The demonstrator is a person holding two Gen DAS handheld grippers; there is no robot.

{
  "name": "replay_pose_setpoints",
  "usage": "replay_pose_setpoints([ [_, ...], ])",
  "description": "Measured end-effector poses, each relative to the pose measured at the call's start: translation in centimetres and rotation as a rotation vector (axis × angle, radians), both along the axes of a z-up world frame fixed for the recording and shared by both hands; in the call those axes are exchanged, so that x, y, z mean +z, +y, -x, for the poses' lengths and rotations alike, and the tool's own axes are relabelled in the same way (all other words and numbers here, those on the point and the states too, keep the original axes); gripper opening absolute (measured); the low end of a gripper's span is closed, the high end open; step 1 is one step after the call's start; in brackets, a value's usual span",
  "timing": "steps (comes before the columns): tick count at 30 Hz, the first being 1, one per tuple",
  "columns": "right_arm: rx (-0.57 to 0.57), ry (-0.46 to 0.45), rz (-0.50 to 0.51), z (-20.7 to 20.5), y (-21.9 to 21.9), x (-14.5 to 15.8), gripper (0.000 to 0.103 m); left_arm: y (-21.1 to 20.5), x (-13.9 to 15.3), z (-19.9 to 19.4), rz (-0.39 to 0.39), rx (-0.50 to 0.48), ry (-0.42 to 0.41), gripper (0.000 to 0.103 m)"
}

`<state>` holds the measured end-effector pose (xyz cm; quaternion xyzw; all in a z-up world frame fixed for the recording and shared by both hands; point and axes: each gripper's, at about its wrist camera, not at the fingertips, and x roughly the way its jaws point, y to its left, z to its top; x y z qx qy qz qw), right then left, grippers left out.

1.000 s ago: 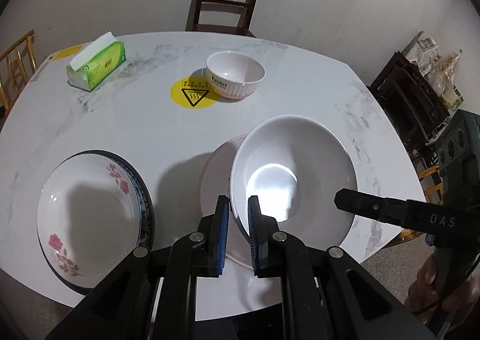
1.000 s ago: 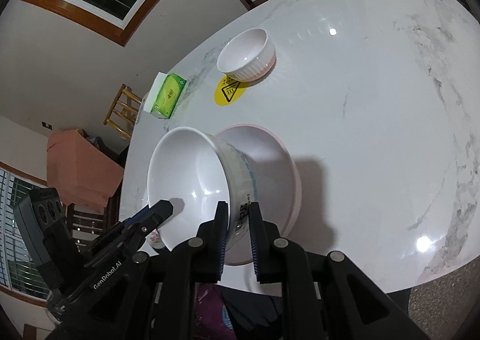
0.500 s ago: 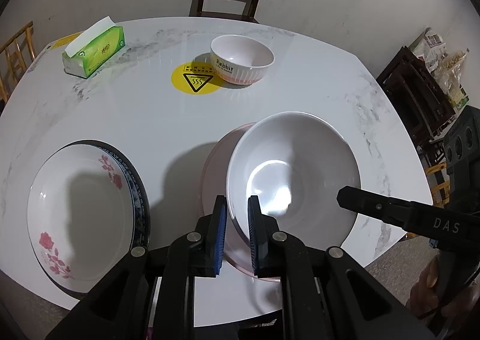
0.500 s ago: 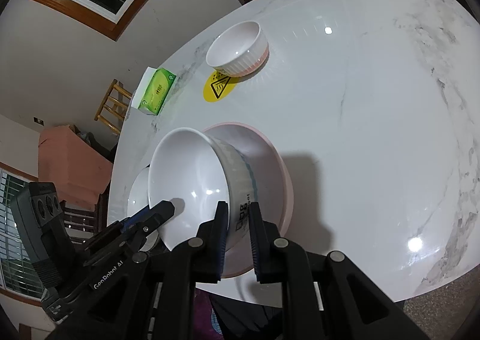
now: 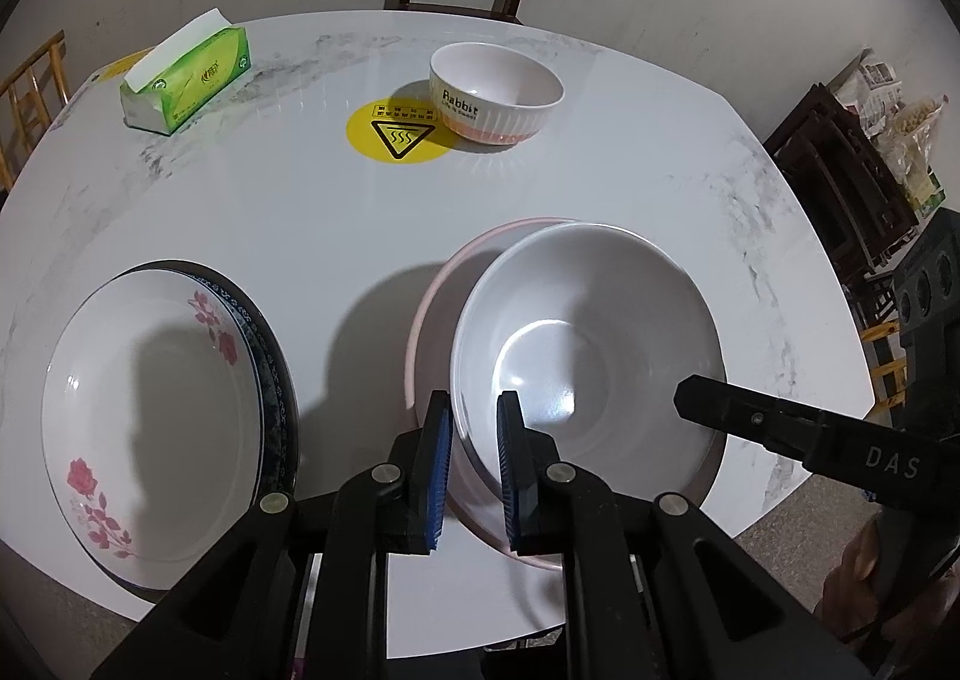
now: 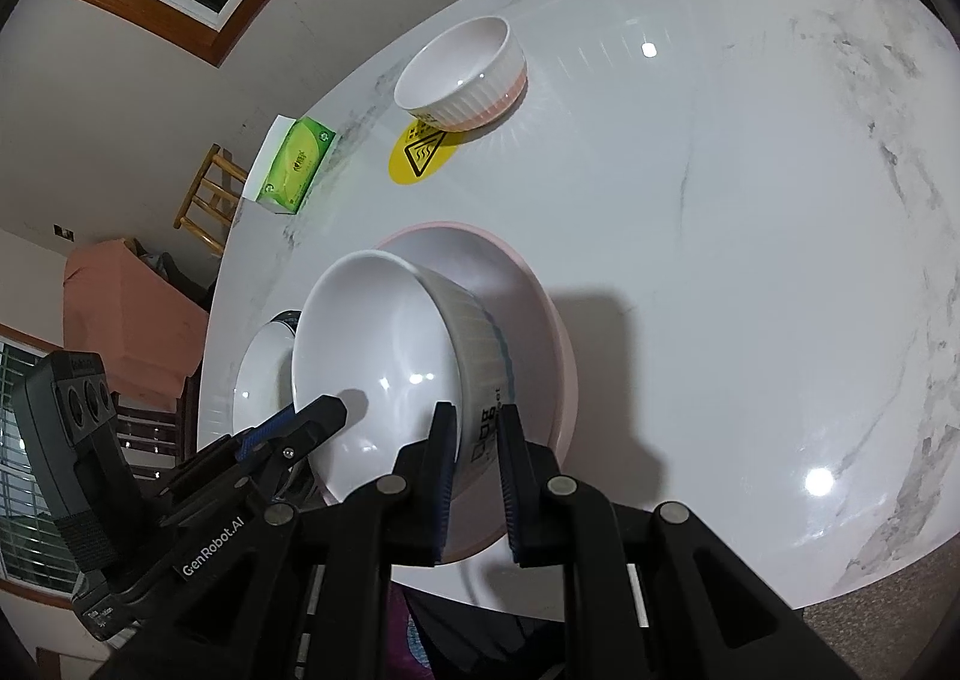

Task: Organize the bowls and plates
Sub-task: 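Lift the blue-print bowl and lower it into the pink bowl, then open both grippers and withdraw from the nested bowls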

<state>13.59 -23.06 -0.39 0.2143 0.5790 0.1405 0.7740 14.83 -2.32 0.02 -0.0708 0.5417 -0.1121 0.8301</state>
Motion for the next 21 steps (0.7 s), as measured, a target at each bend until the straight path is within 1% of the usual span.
replay_pose_setpoints([
  [8, 0.010, 0.001, 0.017, -0.18, 0.26, 0.01, 0.014, 0.04, -0.09, 0.01, -0.009, -0.004, -0.005, 0.011],
  [13, 0.005, 0.005, 0.009, -0.22, 0.11, -0.08, 0.015, 0.03, -0.06, 0.06, -0.013, -0.005, -0.007, 0.011],
  [18, -0.005, 0.010, -0.010, -0.35, -0.10, -0.25, 0.017, -0.05, 0.21, 0.23, -0.024, -0.004, -0.018, 0.017],
  [21, 0.000, -0.002, -0.003, -0.27, -0.04, -0.13, 0.017, -0.04, 0.68, 0.39, -0.032, -0.006, -0.039, 0.018],
])
